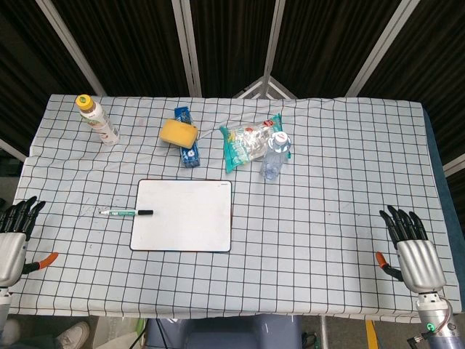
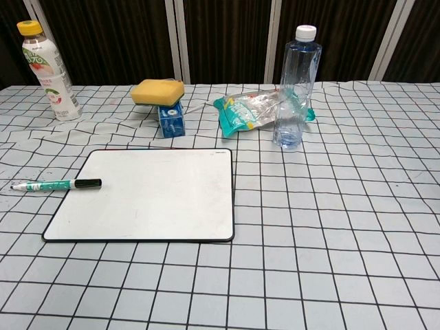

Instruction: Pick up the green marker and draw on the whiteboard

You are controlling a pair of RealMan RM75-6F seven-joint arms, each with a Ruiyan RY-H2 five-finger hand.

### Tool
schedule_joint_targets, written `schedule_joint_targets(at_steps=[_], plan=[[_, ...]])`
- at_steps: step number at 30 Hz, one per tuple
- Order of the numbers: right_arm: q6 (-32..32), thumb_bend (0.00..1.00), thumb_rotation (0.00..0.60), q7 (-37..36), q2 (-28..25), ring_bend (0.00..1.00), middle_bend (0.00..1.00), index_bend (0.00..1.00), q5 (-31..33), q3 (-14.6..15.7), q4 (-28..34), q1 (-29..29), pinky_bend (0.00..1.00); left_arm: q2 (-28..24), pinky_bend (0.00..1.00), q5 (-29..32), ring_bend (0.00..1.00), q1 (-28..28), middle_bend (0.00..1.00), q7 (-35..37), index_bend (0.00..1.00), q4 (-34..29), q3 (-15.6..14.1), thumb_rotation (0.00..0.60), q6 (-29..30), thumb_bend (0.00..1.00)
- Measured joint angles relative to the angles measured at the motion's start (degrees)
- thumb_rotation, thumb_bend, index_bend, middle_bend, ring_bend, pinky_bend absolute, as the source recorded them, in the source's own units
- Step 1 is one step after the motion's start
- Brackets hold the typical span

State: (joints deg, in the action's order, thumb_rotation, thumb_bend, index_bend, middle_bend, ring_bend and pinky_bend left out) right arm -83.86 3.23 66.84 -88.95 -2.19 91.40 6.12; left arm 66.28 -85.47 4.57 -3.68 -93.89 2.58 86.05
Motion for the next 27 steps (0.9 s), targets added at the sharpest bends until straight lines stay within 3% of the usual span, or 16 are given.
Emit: schedule_joint_targets(at_steps=[18, 27], plan=[[-0.19, 0.35, 0.600, 0.08, 0.03, 0.00, 0.00, 0.00, -0.04, 0.01, 0.05, -0.09, 0.00, 0.08, 0.00, 1.45, 0.00, 0.87, 0.00, -1.14, 0.02, 0.02, 0.02, 0.600, -2.59, 0.10], [-0.01, 0.35, 0.600, -0.22, -0.06, 0.00, 0.00, 0.00, -0.14, 0.09, 0.11, -0.03, 0.00, 1.23, 0.00, 8.44, 0.00, 5.68, 0.00, -5.94, 0.33, -0.42, 3.18, 0.600, -10.59, 0.26]])
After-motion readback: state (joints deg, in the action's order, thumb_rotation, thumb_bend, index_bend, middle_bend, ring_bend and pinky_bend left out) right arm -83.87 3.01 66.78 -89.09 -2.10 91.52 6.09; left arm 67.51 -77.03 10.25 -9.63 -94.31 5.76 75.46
